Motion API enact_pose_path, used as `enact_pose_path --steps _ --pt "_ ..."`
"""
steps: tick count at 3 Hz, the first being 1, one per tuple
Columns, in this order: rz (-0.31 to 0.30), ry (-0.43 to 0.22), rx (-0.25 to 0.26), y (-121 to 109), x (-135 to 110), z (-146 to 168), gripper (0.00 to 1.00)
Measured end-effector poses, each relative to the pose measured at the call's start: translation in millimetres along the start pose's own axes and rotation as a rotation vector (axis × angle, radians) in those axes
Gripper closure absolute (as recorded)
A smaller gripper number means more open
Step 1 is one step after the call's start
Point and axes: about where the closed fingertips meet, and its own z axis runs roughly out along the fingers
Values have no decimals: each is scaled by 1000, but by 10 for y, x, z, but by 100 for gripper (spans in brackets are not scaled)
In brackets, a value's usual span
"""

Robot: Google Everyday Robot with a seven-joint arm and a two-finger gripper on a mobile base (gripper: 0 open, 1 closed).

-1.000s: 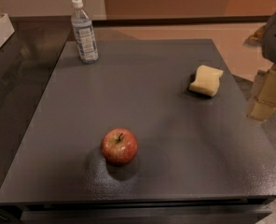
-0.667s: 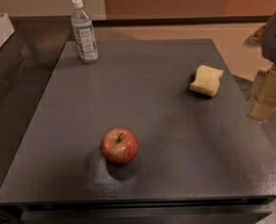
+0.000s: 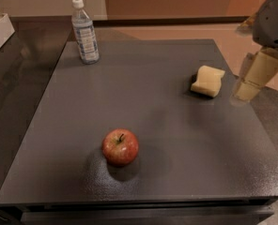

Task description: Pick blue plastic bottle

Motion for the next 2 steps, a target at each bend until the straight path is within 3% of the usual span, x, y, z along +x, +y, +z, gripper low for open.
enact_pose_path --steps 2 --pt "81 -163 28 -670 -577 355 0"
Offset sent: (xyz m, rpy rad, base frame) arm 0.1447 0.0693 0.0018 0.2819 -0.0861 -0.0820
